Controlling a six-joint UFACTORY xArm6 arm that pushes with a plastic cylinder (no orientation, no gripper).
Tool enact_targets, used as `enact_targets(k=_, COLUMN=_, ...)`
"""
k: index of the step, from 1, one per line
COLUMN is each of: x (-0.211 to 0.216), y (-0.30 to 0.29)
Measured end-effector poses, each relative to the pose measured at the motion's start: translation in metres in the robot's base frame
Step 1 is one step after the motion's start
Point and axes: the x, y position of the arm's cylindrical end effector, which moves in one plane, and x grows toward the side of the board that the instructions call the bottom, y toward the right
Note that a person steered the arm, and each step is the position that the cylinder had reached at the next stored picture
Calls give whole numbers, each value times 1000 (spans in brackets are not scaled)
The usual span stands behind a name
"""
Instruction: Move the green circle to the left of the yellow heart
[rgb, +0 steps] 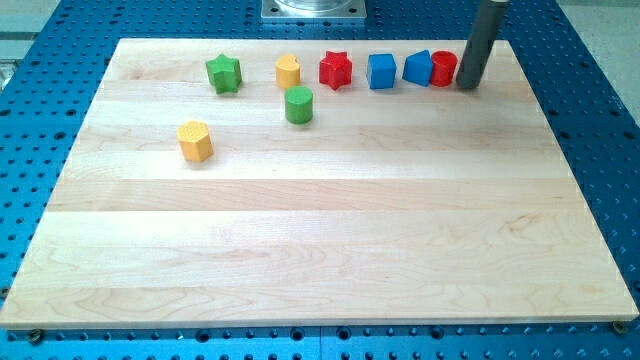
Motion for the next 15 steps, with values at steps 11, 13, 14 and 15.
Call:
enact_targets(k=11, x=55, y=-244)
enact_targets(k=13, x=58, y=-276)
enact_targets(k=14, x=69, y=-299)
enact_targets(k=15, x=52, y=-307)
